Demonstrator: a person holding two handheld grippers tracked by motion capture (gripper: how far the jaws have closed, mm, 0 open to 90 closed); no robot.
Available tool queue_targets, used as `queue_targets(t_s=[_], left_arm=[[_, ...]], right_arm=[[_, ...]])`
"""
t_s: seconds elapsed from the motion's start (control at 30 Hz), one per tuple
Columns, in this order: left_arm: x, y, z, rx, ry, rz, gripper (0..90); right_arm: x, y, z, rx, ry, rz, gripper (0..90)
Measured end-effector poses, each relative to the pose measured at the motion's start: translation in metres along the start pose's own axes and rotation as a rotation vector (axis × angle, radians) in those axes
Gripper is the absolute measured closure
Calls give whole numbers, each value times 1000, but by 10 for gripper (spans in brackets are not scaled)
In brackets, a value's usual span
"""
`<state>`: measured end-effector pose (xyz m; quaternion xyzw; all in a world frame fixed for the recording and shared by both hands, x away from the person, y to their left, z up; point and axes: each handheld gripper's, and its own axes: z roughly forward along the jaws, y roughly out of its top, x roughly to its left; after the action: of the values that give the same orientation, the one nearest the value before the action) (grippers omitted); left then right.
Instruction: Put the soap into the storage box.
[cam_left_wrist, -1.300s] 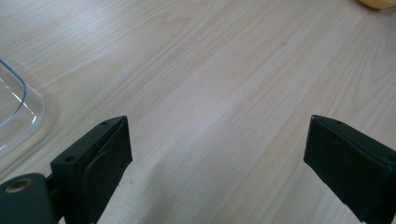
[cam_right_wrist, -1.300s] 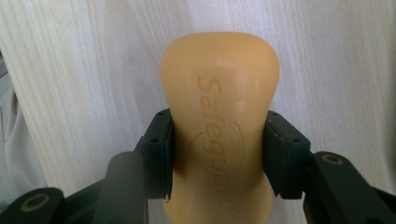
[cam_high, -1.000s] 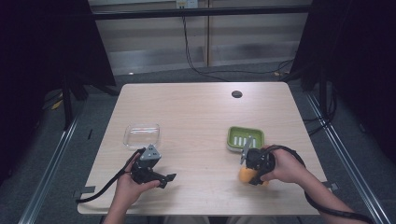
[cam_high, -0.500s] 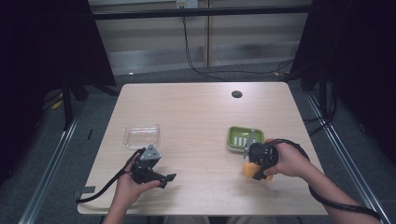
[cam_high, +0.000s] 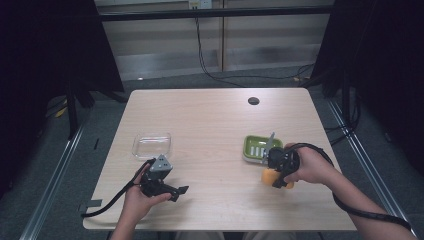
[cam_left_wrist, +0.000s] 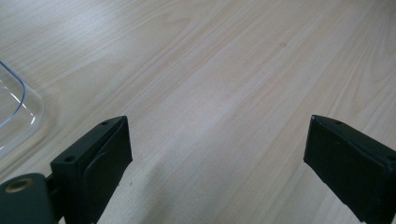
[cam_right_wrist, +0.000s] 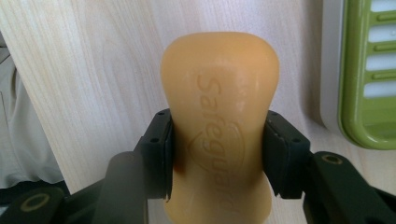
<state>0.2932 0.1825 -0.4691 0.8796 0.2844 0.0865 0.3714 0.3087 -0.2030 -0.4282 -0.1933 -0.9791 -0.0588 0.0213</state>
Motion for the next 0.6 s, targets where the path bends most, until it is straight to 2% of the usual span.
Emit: queue_targets(t_s=[0.13, 0.43, 0.53, 0.6], left_arm=[[0, 0, 0, -4, 3, -9, 74], [0, 0, -2, 13, -1, 4, 74], [0, 0, -2, 12, -3, 3, 74], [0, 0, -2, 13, -2, 4, 74]], right_arm=[[-2, 1, -2, -10, 0, 11, 505], [-6, 3, -6, -23, 7, 38, 505], [-8, 3, -6, -28, 5, 21, 505], [-9, 4, -6, -31, 7, 32, 505]])
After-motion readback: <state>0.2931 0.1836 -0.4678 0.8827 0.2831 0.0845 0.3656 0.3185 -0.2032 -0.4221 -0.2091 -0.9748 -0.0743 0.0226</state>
